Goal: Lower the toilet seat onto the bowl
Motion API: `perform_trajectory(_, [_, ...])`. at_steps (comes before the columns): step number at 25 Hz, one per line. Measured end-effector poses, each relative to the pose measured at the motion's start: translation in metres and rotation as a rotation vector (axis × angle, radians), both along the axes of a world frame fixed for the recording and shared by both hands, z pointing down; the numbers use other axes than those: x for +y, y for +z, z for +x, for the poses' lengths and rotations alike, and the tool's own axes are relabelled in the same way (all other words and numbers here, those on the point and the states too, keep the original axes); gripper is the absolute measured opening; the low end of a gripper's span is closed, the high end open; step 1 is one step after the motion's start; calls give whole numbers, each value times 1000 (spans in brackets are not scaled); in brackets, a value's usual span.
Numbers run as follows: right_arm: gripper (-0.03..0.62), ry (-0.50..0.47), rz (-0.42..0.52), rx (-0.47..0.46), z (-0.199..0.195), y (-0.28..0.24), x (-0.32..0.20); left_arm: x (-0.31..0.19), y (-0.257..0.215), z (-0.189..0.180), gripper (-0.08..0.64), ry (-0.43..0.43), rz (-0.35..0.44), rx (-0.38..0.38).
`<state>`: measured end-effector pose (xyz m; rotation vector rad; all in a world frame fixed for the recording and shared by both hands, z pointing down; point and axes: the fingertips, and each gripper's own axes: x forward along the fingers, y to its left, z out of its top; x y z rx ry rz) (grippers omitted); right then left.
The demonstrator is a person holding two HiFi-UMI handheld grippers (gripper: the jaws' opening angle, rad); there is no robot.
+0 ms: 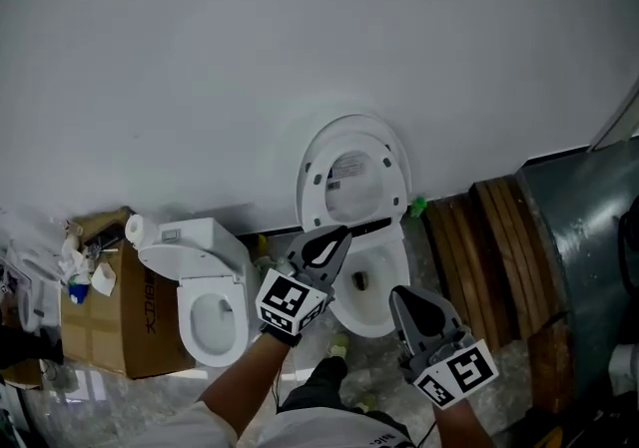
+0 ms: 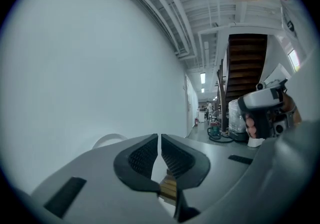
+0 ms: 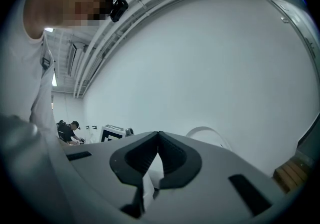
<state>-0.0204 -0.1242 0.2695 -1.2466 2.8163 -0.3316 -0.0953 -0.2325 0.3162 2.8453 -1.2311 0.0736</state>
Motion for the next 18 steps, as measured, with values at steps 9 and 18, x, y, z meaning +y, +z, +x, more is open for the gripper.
perform_trajectory(9, [15, 33, -86, -10, -24, 36, -96, -160, 55, -24, 106, -65, 53, -100])
perform_trajectory(18, [15, 80, -49, 57, -33, 58, -178, -244, 100, -17, 112, -67, 38, -175])
